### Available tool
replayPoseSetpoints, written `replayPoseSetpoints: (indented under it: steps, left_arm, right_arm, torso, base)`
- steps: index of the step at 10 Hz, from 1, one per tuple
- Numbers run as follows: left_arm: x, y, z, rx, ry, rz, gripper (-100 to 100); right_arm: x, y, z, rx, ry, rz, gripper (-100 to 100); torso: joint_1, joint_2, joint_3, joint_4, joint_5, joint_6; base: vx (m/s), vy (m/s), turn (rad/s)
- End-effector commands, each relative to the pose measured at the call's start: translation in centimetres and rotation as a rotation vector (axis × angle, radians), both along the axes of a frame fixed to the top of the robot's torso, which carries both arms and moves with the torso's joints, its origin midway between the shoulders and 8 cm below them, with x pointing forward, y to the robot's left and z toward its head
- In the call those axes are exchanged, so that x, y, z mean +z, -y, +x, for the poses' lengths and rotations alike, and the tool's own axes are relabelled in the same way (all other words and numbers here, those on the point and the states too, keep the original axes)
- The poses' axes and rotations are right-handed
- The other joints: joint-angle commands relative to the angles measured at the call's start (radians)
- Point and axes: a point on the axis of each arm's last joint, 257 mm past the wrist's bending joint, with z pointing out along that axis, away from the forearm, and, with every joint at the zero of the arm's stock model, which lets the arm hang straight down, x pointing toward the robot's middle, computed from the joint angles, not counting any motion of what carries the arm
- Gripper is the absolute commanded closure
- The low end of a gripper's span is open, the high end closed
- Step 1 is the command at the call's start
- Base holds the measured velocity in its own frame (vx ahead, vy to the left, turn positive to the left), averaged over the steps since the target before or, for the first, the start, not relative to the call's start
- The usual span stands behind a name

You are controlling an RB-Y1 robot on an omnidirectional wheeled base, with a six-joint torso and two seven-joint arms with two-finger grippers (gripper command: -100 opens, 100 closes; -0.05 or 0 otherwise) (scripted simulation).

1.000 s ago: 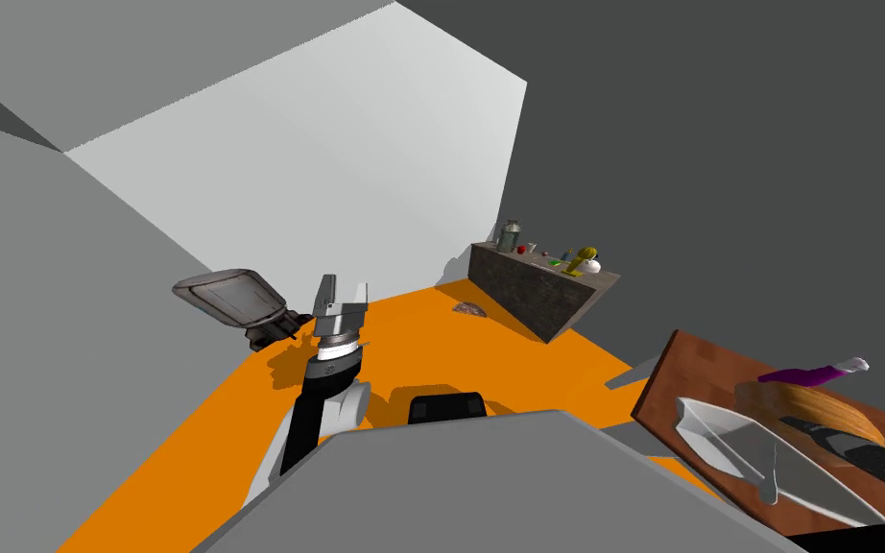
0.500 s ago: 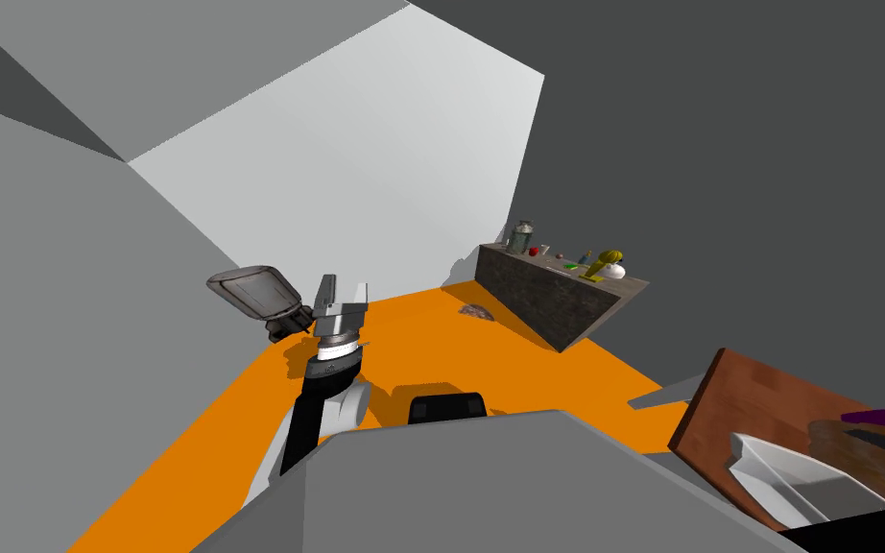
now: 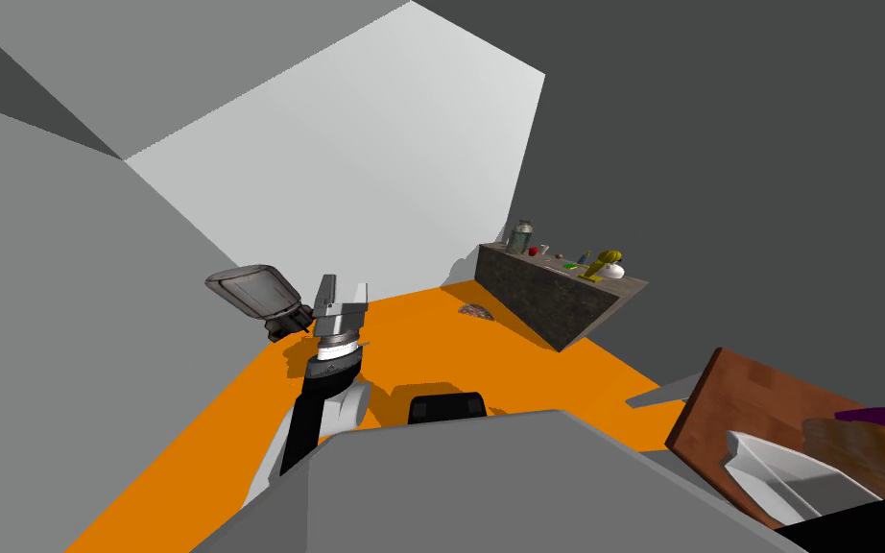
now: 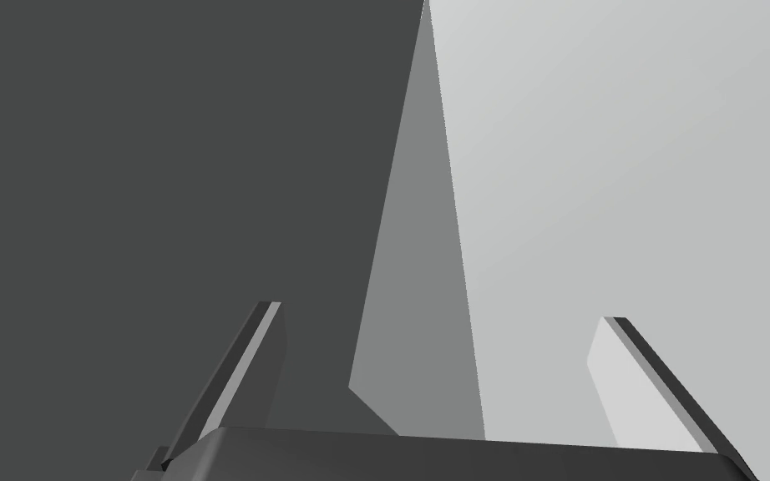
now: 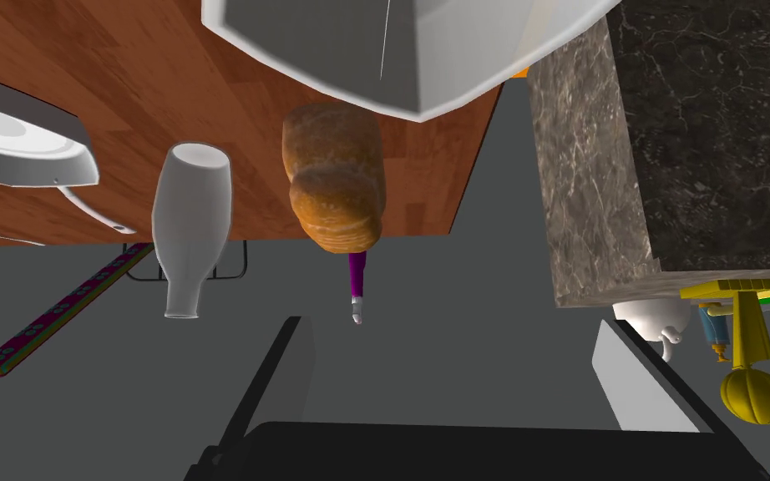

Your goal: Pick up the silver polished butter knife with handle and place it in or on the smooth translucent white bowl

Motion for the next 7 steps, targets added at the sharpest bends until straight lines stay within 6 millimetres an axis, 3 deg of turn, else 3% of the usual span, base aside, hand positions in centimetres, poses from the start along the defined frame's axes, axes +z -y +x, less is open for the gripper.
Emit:
replayPoseSetpoints:
  steps: [1,2,7]
  left_arm:
    - [0.0,0.0,0.0,0.0,0.0,0.0,0]
    - [0.0,0.0,0.0,0.0,0.0,0.0,0]
    - [0.0,0.0,0.0,0.0,0.0,0.0,0]
  right_arm:
    - [0.0,0.0,0.0,0.0,0.0,0.0,-100]
    - [0.01,0.0,-0.01,0.0,0.001,0.001,0]
    - [0.01,0.0,-0.01,0.0,0.001,0.001,0]
  torso:
    - [0.0,0.0,0.0,0.0,0.0,0.0]
    - [0.0,0.0,0.0,0.0,0.0,0.0]
    - [0.0,0.0,0.0,0.0,0.0,0.0]
  base:
    - [0.0,0.0,0.0]
    - [0.0,0.0,0.0]
    - [0.0,0.0,0.0]
